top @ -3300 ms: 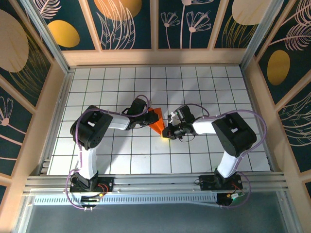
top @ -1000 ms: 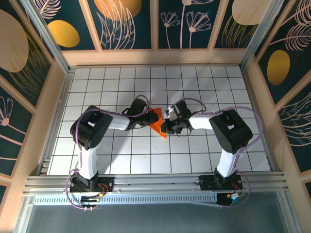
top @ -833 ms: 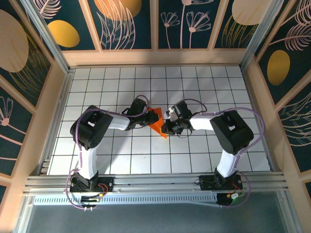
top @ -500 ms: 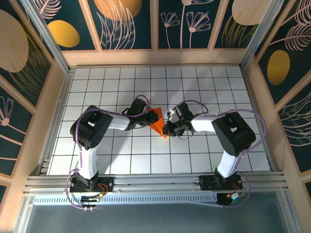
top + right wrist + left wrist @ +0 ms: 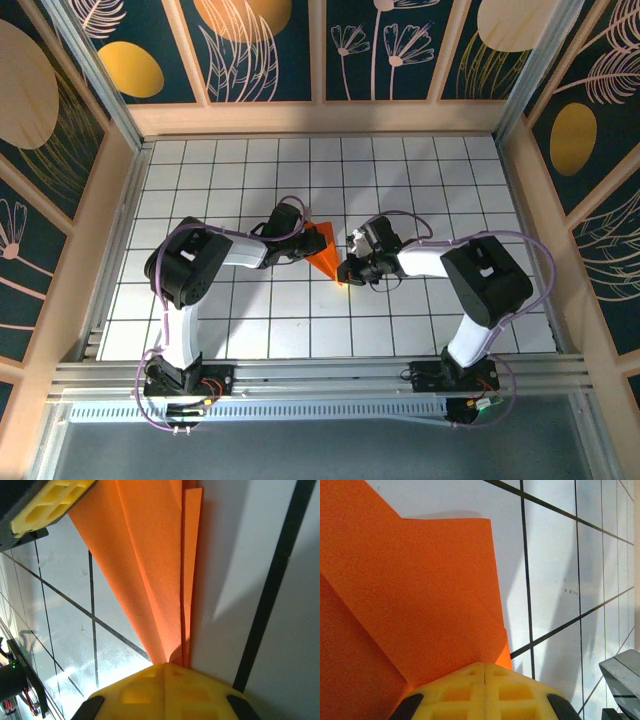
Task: Fold a paper plane with a square sheet of paper (fold left side to right side)
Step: Fourth fold the wing at the center of the table.
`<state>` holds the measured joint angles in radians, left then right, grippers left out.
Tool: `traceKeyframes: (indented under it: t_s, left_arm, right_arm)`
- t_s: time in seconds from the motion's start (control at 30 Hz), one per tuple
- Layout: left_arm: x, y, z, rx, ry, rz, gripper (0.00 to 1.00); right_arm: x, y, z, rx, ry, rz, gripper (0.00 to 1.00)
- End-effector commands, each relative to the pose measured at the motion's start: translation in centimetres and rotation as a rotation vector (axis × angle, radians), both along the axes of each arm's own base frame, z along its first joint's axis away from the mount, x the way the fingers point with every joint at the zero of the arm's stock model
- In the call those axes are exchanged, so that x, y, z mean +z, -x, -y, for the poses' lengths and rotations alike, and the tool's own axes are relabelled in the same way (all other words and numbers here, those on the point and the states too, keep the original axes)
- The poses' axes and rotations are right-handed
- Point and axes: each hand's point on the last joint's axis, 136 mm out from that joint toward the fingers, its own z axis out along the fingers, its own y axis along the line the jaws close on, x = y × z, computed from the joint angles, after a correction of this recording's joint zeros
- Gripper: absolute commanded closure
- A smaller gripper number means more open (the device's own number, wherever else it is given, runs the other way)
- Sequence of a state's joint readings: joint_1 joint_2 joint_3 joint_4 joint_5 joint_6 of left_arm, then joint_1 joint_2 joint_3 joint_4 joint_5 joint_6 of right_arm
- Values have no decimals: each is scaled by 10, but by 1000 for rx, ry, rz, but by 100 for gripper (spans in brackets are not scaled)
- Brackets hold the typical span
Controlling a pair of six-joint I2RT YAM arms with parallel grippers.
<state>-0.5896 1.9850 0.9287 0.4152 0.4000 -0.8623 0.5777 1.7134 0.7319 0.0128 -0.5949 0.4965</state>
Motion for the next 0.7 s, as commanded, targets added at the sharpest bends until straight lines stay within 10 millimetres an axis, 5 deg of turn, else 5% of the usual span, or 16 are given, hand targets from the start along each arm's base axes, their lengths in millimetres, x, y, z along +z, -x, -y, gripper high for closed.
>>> traceKeyframes:
  t_s: [0.0, 0.67]
  left_arm:
    - [-45, 11, -26, 59, -137, -95, 100]
    - [-38, 9, -23, 55, -123, -86, 100]
  right_arm:
    - [-16, 31, 15, 15, 69, -99, 100]
    - [-13, 45, 26, 11, 84, -104, 100]
